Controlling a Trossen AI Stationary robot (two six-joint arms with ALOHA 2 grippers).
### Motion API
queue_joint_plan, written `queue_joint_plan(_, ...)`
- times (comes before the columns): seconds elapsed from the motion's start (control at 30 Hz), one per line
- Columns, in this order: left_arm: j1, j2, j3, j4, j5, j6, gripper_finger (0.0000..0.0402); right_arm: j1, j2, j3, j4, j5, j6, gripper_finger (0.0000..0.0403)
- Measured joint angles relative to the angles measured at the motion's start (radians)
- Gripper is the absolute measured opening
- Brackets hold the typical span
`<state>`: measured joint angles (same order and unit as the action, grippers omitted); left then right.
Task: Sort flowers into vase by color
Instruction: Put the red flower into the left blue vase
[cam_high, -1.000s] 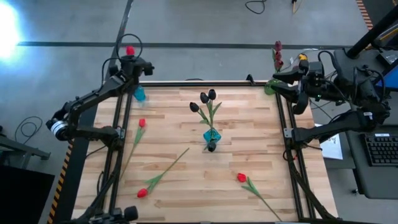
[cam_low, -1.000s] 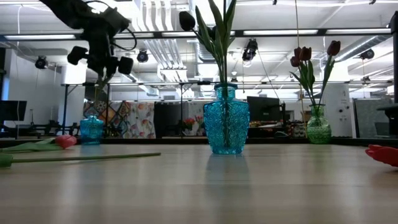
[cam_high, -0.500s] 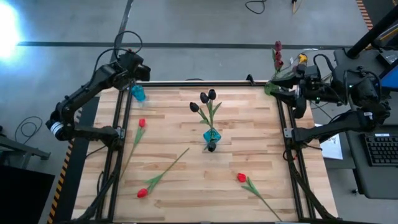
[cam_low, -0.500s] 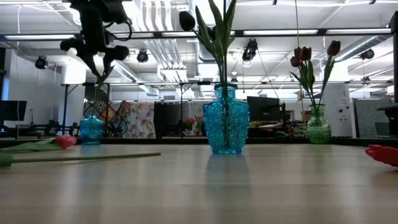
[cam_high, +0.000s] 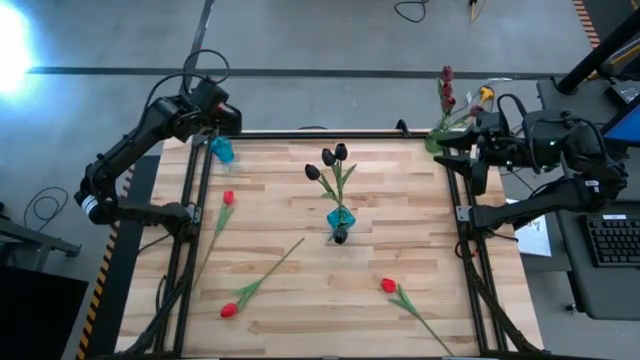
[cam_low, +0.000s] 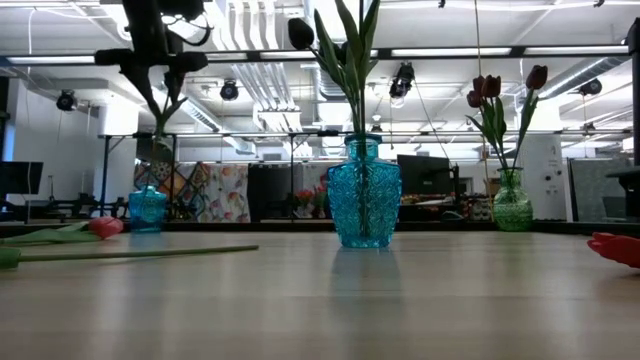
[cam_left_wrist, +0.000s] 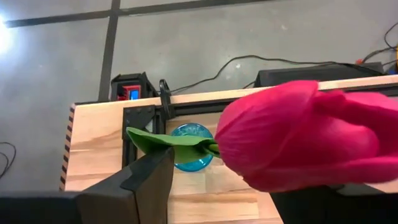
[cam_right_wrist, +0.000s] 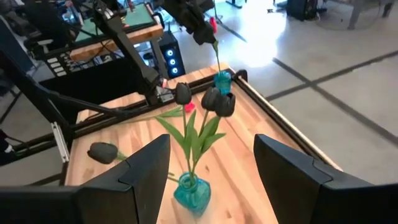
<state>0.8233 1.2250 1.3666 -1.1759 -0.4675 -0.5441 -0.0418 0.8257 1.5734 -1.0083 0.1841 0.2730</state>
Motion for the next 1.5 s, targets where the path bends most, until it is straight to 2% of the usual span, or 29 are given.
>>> queue_joint_plan(0.17, 0.03, 0.047, 0.0, 0.003, 0.008, -0.061, 0.0253, 0.0, 0.001, 0.0, -0.012, -0.002, 0.048, 0.0224)
queue_joint_plan(0.27, 0.06, 0.097, 0.017, -0.022, 0.053, -0.071, 0.0274, 0.0, 0.009, 0.0, -0.012, -0.003, 0.096, 0.0224)
queue_joint_plan(0.43, 0.09, 0.19, 0.134, -0.104, 0.067, 0.011, 0.0295, 0.0, 0.035, -0.003, -0.012, -0.004, 0.122, 0.0224)
queue_joint_plan(0.7, 0.125, 0.25, 0.331, -0.246, 0.025, 0.118, 0.0297, 0.0, 0.089, -0.003, -0.012, -0.009, 0.122, 0.0224)
queue_joint_plan(0.83, 0.129, 0.244, 0.364, -0.257, 0.04, 0.143, 0.0297, 0.0, 0.112, -0.004, -0.021, -0.06, 0.121, 0.0224)
queue_joint_plan(1.0, 0.13, 0.213, 0.374, -0.264, 0.053, 0.147, 0.0297, 0.0, 0.124, -0.004, -0.043, -0.061, 0.109, 0.0224)
queue_joint_plan(1.13, 0.123, 0.17, 0.374, -0.195, 0.024, 0.135, 0.0297, 0.0, 0.126, -0.004, -0.031, -0.061, 0.108, 0.0224)
queue_joint_plan(1.5, 0.122, 0.068, 0.373, -0.032, 0.032, 0.144, 0.0297, 0.0, 0.124, -0.004, -0.03, -0.061, 0.109, 0.0224)
